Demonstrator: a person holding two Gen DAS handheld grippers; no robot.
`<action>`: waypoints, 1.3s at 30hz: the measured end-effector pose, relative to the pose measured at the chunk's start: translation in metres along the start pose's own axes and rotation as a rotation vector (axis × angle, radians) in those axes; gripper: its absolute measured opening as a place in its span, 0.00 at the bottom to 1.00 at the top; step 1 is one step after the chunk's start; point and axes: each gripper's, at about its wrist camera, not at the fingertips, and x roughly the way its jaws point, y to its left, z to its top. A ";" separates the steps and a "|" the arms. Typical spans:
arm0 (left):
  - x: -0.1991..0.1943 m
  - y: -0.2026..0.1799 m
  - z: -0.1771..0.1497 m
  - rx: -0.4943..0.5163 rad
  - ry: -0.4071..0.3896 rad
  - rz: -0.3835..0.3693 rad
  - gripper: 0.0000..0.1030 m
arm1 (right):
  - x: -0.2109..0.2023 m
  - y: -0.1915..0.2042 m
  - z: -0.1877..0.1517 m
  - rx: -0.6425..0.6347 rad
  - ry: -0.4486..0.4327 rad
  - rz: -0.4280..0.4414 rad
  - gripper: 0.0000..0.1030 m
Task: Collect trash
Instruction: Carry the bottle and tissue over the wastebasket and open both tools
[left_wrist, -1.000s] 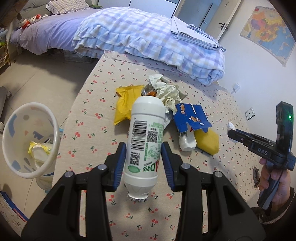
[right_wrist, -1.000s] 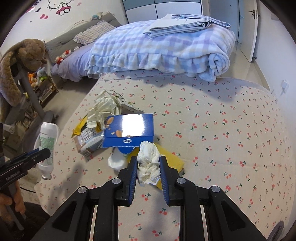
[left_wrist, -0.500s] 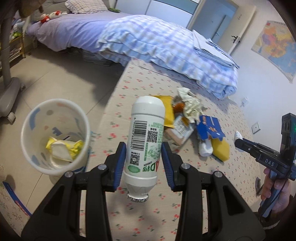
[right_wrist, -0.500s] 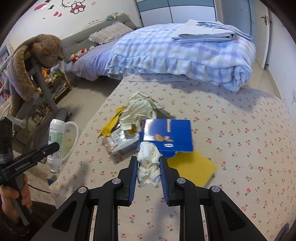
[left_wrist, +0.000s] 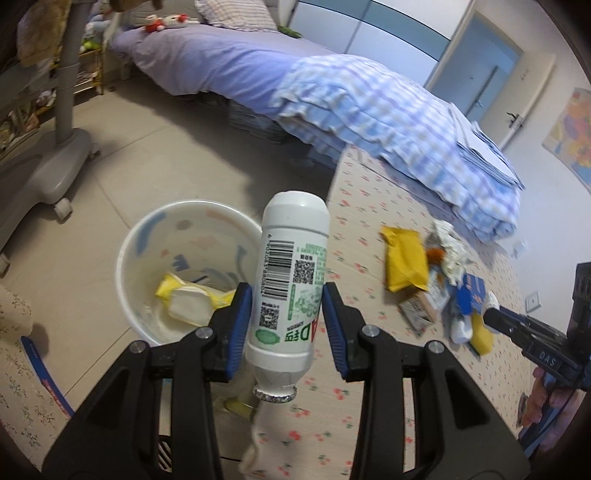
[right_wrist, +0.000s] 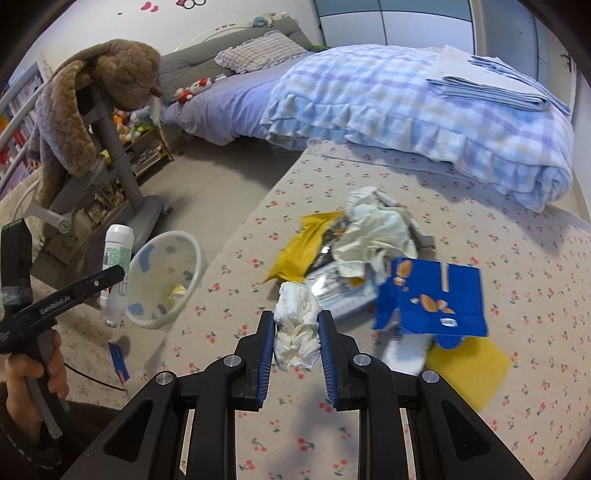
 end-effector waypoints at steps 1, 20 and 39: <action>0.001 0.005 0.001 -0.007 -0.003 0.008 0.40 | 0.004 0.005 0.001 -0.006 0.003 0.006 0.24; -0.007 0.055 0.012 -0.025 -0.035 0.235 0.82 | 0.064 0.080 0.022 -0.063 0.037 0.094 0.24; -0.025 0.089 0.019 -0.063 -0.015 0.360 0.93 | 0.127 0.142 0.043 -0.072 0.065 0.175 0.26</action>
